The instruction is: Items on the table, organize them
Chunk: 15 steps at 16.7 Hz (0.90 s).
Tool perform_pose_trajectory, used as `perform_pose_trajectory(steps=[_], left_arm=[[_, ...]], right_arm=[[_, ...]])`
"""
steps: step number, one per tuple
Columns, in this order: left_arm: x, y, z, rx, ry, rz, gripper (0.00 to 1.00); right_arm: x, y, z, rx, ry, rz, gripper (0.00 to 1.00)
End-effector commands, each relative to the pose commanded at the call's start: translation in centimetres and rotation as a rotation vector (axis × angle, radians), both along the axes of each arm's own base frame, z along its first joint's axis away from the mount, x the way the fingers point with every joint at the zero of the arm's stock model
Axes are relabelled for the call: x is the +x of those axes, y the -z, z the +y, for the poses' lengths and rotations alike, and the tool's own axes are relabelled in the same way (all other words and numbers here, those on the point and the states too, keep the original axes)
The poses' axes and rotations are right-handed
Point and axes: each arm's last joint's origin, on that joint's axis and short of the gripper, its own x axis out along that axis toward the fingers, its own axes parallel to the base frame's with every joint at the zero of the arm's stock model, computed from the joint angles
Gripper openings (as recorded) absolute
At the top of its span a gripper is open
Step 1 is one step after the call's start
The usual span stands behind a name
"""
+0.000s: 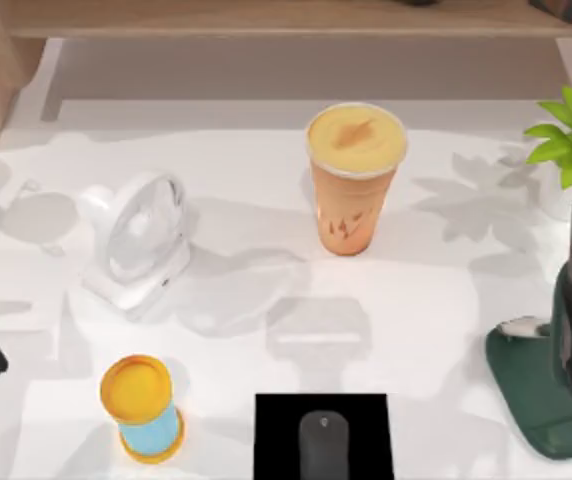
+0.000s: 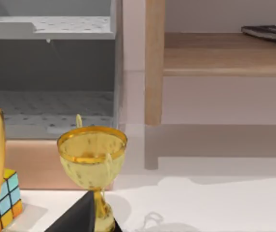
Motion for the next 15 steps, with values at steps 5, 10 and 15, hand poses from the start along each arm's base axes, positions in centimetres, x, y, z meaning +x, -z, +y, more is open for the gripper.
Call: perform_pose_trajectory(steps=[5,10,15], left_arm=[[0.00,0.00,0.00,0.000,0.000,0.000,1.00],[0.00,0.00,0.00,0.000,0.000,0.000,1.00],[0.00,0.00,0.00,0.000,0.000,0.000,1.00]], right_arm=[[0.00,0.00,0.00,0.000,0.000,0.000,0.30],[0.00,0.00,0.00,0.000,0.000,0.000,0.68],[0.00,0.00,0.00,0.000,0.000,0.000,1.00]])
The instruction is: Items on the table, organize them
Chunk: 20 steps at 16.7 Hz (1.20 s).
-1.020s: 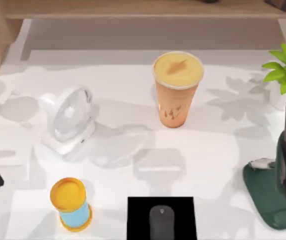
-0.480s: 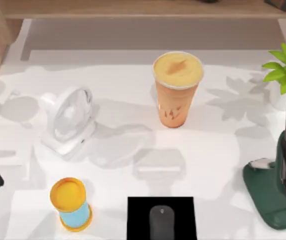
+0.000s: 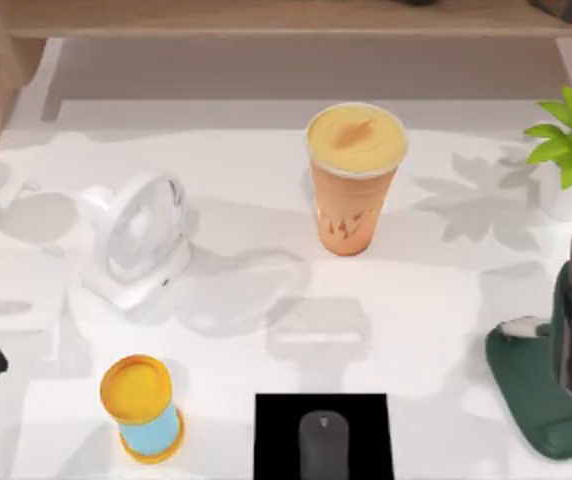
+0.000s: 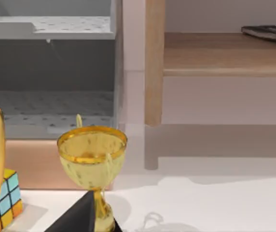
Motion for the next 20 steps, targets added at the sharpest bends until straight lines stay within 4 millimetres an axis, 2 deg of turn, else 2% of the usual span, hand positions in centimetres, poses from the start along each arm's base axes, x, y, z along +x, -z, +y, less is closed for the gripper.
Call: perform_pose_trajectory(steps=[9,16,20], left_arm=[[0.0,0.0,0.0,0.000,0.000,0.000,1.00],[0.0,0.0,0.0,0.000,0.000,0.000,1.00],[0.0,0.0,0.0,0.000,0.000,0.000,1.00]], right_arm=[[0.0,0.0,0.0,0.002,0.000,-0.001,1.00],[-2.7,0.3,-0.4,0.040,-0.013,-0.027,1.00],[-3.0,0.0,0.0,0.004,-0.001,-0.002,1.00]])
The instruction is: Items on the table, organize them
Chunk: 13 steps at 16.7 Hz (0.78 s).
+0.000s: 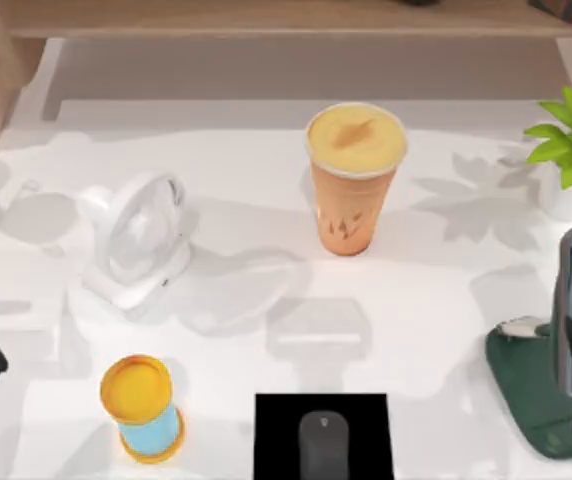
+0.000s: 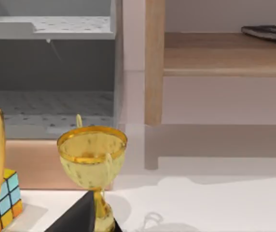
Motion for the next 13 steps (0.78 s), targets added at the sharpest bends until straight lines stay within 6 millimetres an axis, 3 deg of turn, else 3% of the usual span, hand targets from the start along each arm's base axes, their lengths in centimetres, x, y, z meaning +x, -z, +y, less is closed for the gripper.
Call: perform_pose_trajectory(steps=[7,13], left_arm=[[0.0,0.0,0.0,0.000,0.000,0.000,1.00],[0.0,0.0,0.0,0.000,0.000,0.000,1.00]], right_arm=[[0.0,-0.3,-0.2,0.014,0.004,-0.018,1.00],[0.4,-2.2,-2.6,0.152,0.031,-0.241,1.00]])
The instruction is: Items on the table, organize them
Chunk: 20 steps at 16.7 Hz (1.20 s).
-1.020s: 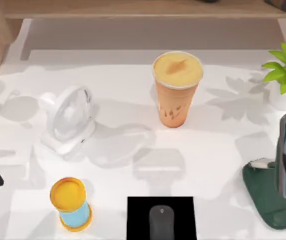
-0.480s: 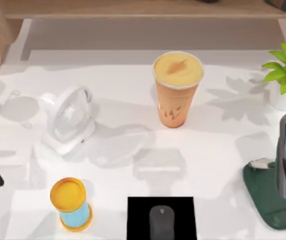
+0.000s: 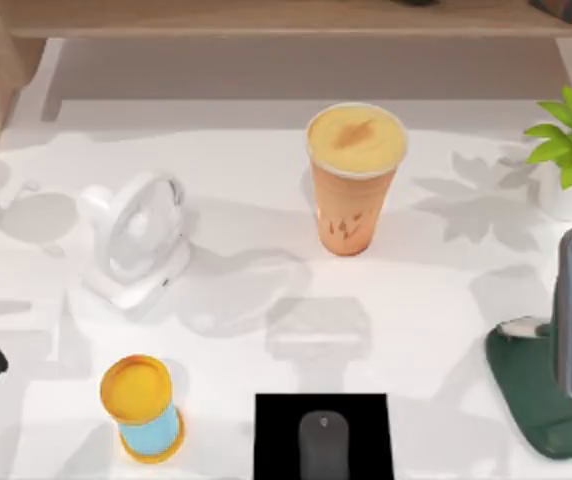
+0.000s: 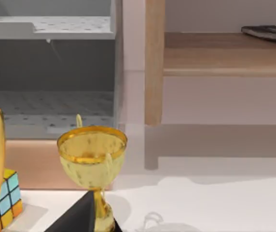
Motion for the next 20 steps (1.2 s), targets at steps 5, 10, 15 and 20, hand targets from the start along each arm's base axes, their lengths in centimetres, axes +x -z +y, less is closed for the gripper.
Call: perform_pose_trajectory(steps=[5,10,15,20], left_arm=[[0.0,0.0,0.0,0.000,0.000,0.000,1.00],[0.0,0.0,0.0,0.000,0.000,0.000,1.00],[0.0,0.0,0.0,0.000,0.000,0.000,1.00],[0.1,-0.3,-0.2,-0.001,0.009,0.002,1.00]], right_arm=[[0.6,2.7,-2.5,0.005,0.105,-0.120,1.00],[0.9,6.4,-4.3,-0.042,0.209,-0.181,1.00],[1.1,7.8,-4.7,-0.059,0.218,-0.196,1.00],[1.1,7.8,-4.7,-0.059,0.218,-0.196,1.00]])
